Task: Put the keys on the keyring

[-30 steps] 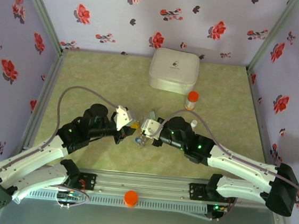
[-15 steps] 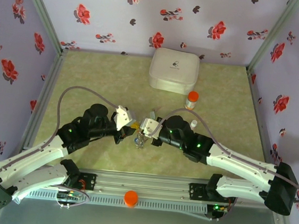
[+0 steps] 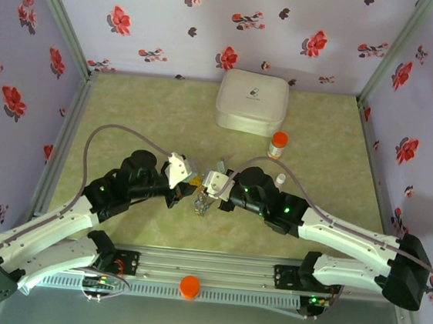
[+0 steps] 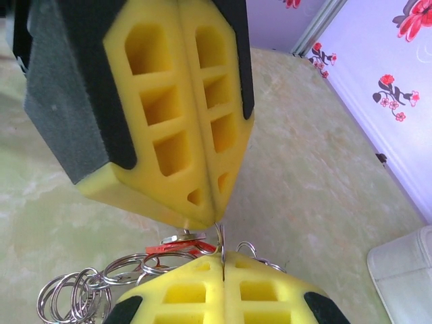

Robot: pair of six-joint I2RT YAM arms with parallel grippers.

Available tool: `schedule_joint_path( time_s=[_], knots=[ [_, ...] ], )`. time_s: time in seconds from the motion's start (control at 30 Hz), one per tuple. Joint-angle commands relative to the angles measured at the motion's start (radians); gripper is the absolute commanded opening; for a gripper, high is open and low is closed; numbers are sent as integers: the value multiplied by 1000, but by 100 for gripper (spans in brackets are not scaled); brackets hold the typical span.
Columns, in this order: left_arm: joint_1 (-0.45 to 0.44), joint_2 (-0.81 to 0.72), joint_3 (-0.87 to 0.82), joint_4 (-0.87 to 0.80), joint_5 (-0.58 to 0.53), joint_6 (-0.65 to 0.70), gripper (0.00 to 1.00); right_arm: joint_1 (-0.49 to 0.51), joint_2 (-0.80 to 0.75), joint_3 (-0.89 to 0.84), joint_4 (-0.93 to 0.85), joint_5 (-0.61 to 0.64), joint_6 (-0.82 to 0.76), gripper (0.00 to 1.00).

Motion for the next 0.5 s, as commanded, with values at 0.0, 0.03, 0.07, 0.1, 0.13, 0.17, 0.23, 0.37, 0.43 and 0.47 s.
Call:
schedule_joint_path(
  time_s=[0.0, 0.03, 0.07, 0.1, 0.13, 0.17, 0.23, 0.37, 0.43, 0.47],
  knots=[
    [-7, 6, 5, 31, -64, 22, 0, 9, -25, 21, 26, -44, -1, 0],
    [-7, 3, 3, 44, -74, 17, 0, 8, -25, 20, 23, -48, -3, 0],
    [-7, 1, 3, 54, -79, 18, 0, 9, -26, 21, 20, -50, -3, 0],
    [-7, 1, 4, 58, -87, 21, 0, 8, -25, 21, 18, -50, -3, 0],
    [-7, 2, 9, 53, -95, 26, 0, 8, -27, 20, 18, -51, -3, 0],
    [-7, 6, 10, 44, -102, 32, 0, 8, -28, 20, 19, -50, 0, 0],
    [-7, 15, 15, 24, -125, 37, 0, 8, -33, 18, 24, -52, 6, 0],
    [-7, 22, 8, 21, -152, 25, 0, 8, -40, 13, 22, -55, 11, 0],
    [-7, 24, 6, 24, -160, 16, 0, 8, -44, 12, 22, -54, 12, 0],
    [-7, 24, 4, 24, -160, 14, 0, 8, -45, 10, 21, -54, 14, 0]
  ],
)
